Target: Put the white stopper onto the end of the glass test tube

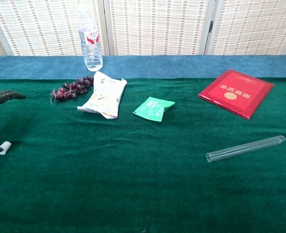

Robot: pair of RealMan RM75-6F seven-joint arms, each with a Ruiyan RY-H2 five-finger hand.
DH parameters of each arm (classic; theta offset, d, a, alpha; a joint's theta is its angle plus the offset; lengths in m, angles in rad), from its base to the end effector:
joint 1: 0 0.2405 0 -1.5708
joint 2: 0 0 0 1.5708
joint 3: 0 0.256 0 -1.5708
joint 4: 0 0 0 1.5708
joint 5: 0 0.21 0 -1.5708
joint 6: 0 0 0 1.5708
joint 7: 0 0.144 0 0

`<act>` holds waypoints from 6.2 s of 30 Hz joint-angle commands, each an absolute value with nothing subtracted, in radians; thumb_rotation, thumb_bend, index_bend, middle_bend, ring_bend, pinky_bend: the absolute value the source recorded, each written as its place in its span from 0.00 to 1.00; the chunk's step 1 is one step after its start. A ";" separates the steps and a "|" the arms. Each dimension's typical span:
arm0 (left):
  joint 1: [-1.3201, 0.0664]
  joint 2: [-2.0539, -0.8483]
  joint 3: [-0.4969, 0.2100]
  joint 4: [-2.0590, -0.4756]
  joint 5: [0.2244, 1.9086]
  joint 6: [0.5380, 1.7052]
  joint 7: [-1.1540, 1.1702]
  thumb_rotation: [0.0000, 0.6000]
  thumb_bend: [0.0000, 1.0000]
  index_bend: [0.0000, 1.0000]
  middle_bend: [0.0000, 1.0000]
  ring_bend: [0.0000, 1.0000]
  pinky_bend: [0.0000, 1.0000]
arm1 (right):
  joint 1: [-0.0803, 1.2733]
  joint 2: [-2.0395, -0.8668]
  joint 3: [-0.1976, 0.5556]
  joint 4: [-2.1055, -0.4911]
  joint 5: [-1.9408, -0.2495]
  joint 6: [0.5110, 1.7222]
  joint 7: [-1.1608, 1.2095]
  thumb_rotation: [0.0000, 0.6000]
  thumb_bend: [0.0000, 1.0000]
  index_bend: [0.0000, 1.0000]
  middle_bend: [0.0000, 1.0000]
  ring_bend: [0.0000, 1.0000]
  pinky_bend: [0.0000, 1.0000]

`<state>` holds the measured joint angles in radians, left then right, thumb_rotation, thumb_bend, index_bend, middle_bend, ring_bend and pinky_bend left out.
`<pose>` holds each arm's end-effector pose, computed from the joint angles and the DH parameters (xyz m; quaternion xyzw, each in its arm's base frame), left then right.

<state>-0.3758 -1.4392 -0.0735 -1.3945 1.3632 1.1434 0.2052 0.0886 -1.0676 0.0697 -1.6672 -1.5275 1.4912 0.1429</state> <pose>-0.2808 0.2689 0.0353 -0.6989 -0.3844 -0.3236 0.5090 -0.2973 -0.1855 0.1723 0.5702 -0.4152 0.4460 0.5510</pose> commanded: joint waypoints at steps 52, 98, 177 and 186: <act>-0.449 -1.421 -0.131 -1.333 1.196 1.039 0.228 1.00 0.20 0.00 0.05 0.00 0.00 | 0.086 -1.069 0.079 -1.677 -1.508 1.487 0.128 0.88 0.64 0.00 0.00 0.00 0.00; -0.429 -1.377 -0.073 -1.410 1.185 0.981 0.108 1.00 0.37 0.45 0.10 0.00 0.00 | 0.091 -1.085 0.082 -1.653 -1.510 1.484 0.143 0.88 0.64 0.00 0.00 0.00 0.00; -0.410 -1.257 -0.084 -1.604 1.268 1.106 0.096 1.00 0.46 0.60 0.17 0.03 0.00 | 0.457 -1.346 0.047 -1.534 -1.503 0.999 -0.116 0.88 0.33 0.45 1.00 1.00 1.00; -0.409 -1.267 -0.080 -1.597 1.266 1.103 0.093 1.00 0.46 0.59 0.17 0.04 0.00 | 0.470 -1.386 0.032 -1.475 -1.483 0.981 -0.127 0.88 0.33 0.46 1.00 1.00 1.00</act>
<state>-0.4090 -1.2670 -0.0798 -1.5966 1.2657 1.1031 0.0933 0.4677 -1.3811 0.0334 -1.4799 -1.4861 0.9836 -0.1277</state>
